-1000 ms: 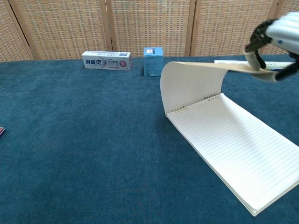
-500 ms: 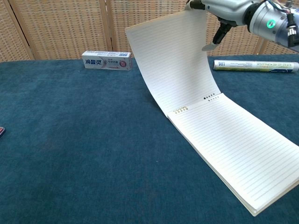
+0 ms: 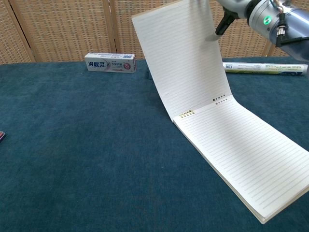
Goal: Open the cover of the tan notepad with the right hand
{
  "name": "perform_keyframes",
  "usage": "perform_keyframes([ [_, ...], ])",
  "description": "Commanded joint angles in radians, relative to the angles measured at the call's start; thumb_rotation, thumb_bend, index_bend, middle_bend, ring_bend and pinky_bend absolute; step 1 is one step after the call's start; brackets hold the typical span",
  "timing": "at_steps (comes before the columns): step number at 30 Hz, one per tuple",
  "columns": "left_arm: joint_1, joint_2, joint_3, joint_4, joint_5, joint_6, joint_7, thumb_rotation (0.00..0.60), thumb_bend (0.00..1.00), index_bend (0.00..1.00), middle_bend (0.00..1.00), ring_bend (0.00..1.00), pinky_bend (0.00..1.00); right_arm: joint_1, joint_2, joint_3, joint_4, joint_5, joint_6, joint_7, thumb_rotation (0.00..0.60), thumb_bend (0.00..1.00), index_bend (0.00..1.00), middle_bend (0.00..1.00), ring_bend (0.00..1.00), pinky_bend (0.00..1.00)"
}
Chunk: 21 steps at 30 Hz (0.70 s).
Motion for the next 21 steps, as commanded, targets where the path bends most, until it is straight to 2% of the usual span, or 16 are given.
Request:
perform_keyframes([
  [1, 0.003, -0.002, 0.002, -0.003, 0.007, 0.011, 0.005, 0.600, 0.00, 0.00, 0.00, 0.00, 0.00, -0.030, -0.008, 0.033, 0.074, -0.066, 0.223, 0.105, 0.600, 0.00, 0.00, 0.00, 0.00, 0.00],
  [3, 0.007, -0.004, 0.005, -0.006, 0.016, 0.023, 0.009, 0.600, 0.00, 0.00, 0.00, 0.00, 0.00, -0.014, -0.017, 0.056, 0.139, -0.070, 0.271, 0.115, 0.600, 0.00, 0.00, 0.00, 0.00, 0.00],
  [6, 0.008, -0.010, 0.010, -0.006, 0.023, 0.028, 0.021, 0.600, 0.00, 0.00, 0.00, 0.00, 0.00, 0.014, -0.005, 0.083, 0.182, -0.062, 0.280, 0.116, 0.600, 0.00, 0.00, 0.00, 0.00, 0.00],
  [11, 0.010, -0.011, 0.010, -0.012, 0.026, 0.036, 0.026, 0.600, 0.00, 0.00, 0.00, 0.00, 0.00, 0.006, 0.047, 0.111, 0.127, -0.021, 0.262, 0.117, 0.600, 0.00, 0.00, 0.00, 0.00, 0.00],
  [14, 0.011, -0.009, 0.012, -0.012, 0.030, 0.038, 0.021, 0.600, 0.00, 0.00, 0.00, 0.00, 0.00, -0.058, 0.112, 0.069, 0.037, -0.015, 0.218, 0.130, 0.600, 0.00, 0.00, 0.00, 0.00, 0.00],
  [16, 0.011, -0.006, 0.013, -0.012, 0.034, 0.038, 0.015, 0.600, 0.00, 0.00, 0.00, 0.00, 0.00, -0.120, 0.185, 0.002, -0.054, -0.036, 0.168, 0.149, 0.600, 0.00, 0.00, 0.00, 0.00, 0.00],
  [17, 0.011, -0.005, 0.014, -0.012, 0.039, 0.041, 0.011, 0.600, 0.00, 0.00, 0.00, 0.00, 0.00, -0.164, 0.232, -0.056, -0.108, -0.061, 0.135, 0.166, 0.600, 0.00, 0.00, 0.00, 0.00, 0.00],
  [19, 0.013, -0.002, 0.017, -0.013, 0.048, 0.045, 0.002, 0.600, 0.00, 0.00, 0.00, 0.00, 0.00, -0.225, 0.326, -0.134, -0.219, -0.111, 0.111, 0.205, 0.600, 0.00, 0.00, 0.00, 0.00, 0.00],
  [21, 0.015, 0.000, 0.018, -0.014, 0.053, 0.049, -0.003, 0.600, 0.00, 0.00, 0.00, 0.00, 0.00, -0.262, 0.372, -0.174, -0.278, -0.141, 0.119, 0.222, 0.600, 0.00, 0.00, 0.00, 0.00, 0.00],
])
